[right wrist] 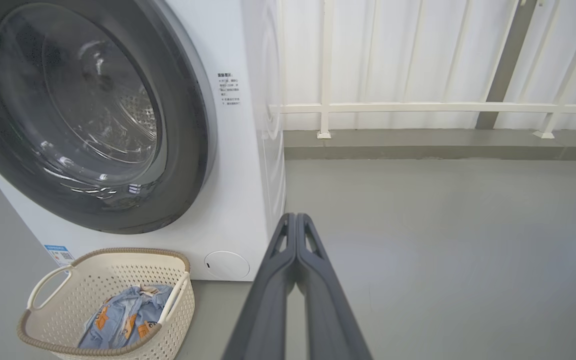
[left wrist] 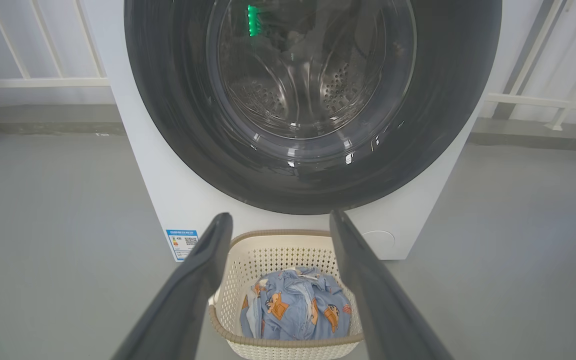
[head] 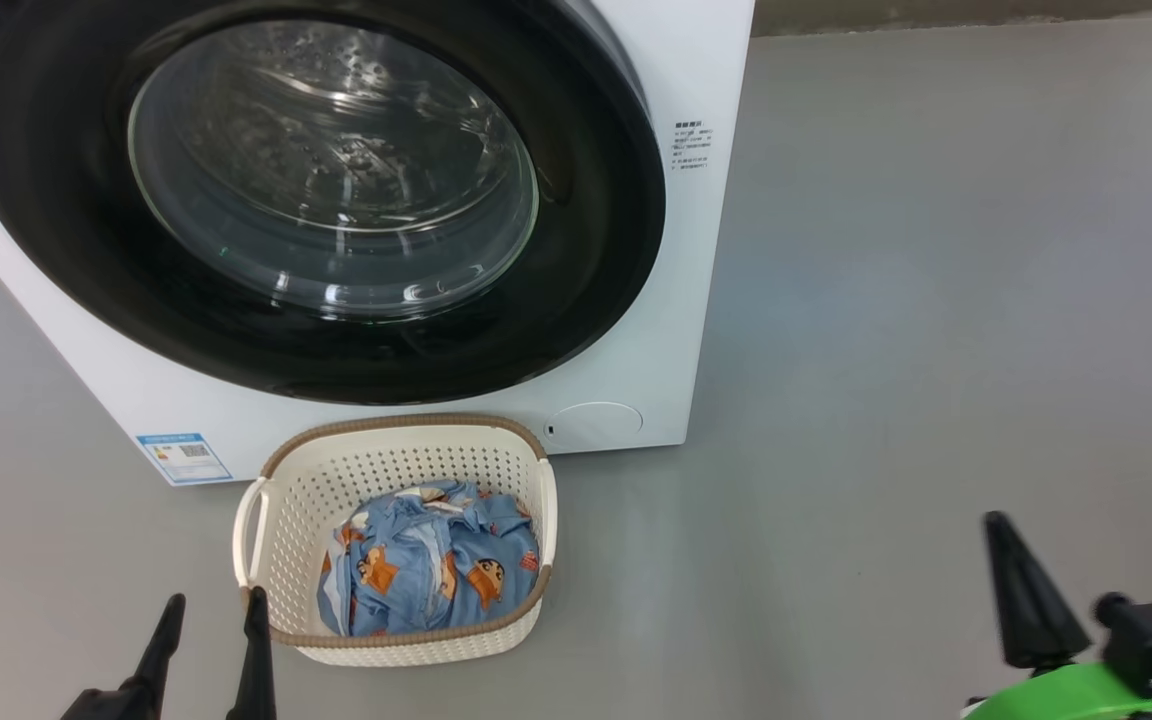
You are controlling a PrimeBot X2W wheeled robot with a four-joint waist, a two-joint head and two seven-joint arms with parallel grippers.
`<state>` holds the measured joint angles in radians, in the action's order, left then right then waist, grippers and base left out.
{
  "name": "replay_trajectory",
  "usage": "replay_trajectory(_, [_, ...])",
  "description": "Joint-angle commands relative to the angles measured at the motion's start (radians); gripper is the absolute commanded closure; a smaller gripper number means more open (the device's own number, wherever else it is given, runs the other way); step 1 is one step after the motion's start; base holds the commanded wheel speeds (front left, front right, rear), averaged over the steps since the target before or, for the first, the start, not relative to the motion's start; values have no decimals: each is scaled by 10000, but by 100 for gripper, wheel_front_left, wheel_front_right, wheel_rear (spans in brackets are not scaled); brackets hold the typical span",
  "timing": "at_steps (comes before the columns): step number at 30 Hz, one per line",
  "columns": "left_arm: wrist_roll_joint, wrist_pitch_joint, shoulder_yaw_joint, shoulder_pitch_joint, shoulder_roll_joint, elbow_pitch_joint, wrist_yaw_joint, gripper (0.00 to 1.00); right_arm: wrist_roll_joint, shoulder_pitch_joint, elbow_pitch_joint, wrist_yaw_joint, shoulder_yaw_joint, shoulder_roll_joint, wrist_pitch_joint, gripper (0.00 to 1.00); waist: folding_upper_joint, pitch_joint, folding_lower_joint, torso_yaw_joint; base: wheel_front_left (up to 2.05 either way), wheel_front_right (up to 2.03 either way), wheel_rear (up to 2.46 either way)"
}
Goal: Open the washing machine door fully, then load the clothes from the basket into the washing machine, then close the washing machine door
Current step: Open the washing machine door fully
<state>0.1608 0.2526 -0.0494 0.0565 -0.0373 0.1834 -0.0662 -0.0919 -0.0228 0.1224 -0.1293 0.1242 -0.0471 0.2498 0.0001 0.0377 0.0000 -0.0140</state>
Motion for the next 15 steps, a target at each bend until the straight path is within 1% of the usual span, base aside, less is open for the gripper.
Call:
replay_trajectory(1, [126,92,-364,-239,-129,-298,37,0,-561,363,-170,-14,-13,-54,120,100,-1,27,0,0,0,0,0])
replay_trajectory(2, [139,92,-364,-228,-129,-312,38,0,-1056,410,-106,-14,158,-45,120,100,-1,54,0,2,0,0,0])
replay_trajectory(4, [166,92,-348,-215,-129,-340,44,0,-2406,535,71,-14,490,-39,120,100,-1,111,0,13,0,0,0])
replay_trajectory(8, [206,92,-286,-239,-129,-382,59,0,-5669,907,727,-14,1186,-35,120,100,-1,251,0,69,0,0,0])
replay_trajectory(12, [304,92,-249,-237,-129,-537,145,0,-8244,1474,1405,-14,1601,-68,120,100,-1,485,0,70,0,0,0])
replay_trajectory(14, [337,92,-162,-254,-129,-615,172,0,-9407,1784,1750,-14,1600,-321,120,100,-1,640,0,103,0,0,0])
replay_trajectory(15, [350,92,-122,-270,-129,-641,183,0,-9968,1922,1887,-14,1535,-546,120,100,-1,730,0,130,0,0,0])
